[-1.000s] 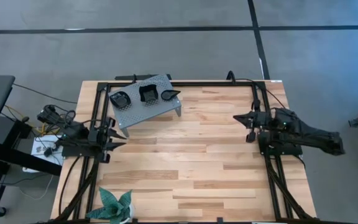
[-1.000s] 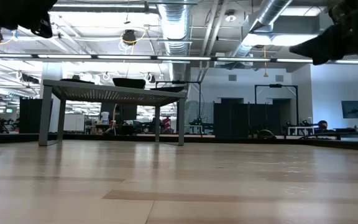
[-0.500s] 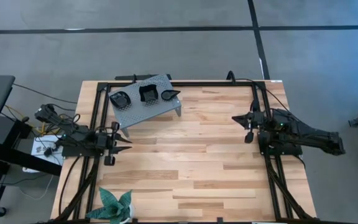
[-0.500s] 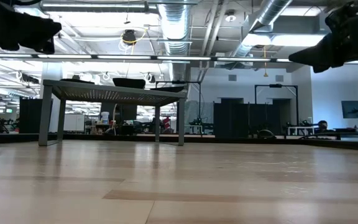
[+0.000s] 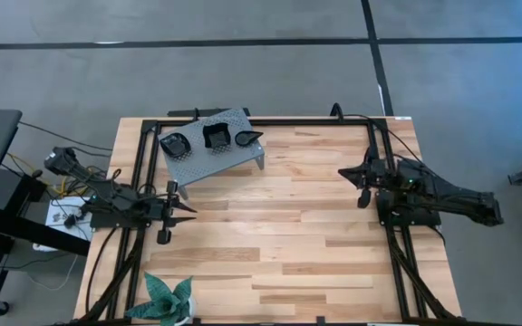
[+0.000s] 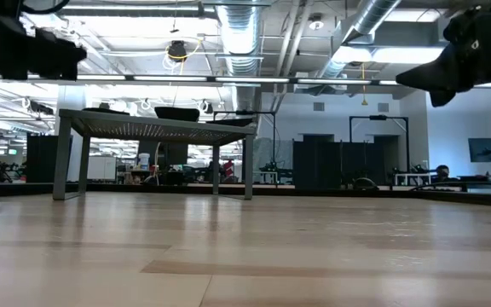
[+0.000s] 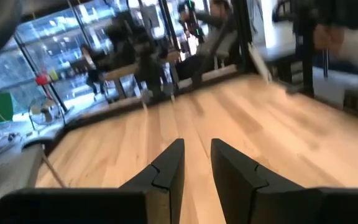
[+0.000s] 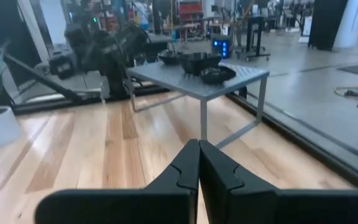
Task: Pick & Place Mini shaped plates
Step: Return to Home Position
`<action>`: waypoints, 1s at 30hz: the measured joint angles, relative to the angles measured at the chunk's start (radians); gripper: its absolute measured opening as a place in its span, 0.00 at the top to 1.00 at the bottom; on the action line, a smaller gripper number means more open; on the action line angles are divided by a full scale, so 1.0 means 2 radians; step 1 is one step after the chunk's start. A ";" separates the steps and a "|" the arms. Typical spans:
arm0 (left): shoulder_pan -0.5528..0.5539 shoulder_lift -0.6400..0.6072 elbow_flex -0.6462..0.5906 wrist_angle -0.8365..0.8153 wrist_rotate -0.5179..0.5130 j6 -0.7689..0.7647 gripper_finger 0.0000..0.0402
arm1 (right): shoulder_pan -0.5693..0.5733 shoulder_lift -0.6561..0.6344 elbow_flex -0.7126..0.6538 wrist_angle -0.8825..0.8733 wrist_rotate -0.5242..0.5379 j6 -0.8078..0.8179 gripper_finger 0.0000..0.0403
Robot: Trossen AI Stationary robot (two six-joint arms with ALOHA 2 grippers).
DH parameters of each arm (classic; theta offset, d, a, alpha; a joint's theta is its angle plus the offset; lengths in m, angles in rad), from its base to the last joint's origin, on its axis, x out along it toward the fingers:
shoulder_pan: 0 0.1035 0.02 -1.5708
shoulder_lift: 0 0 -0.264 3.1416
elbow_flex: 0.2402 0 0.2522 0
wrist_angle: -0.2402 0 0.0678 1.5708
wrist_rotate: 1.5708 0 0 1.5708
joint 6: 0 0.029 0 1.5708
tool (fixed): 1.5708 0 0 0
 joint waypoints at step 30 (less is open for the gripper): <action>0.000 -0.021 -0.002 0.111 -0.006 -0.054 0.80 | -0.001 0.003 -0.078 0.116 0.000 -0.077 1.00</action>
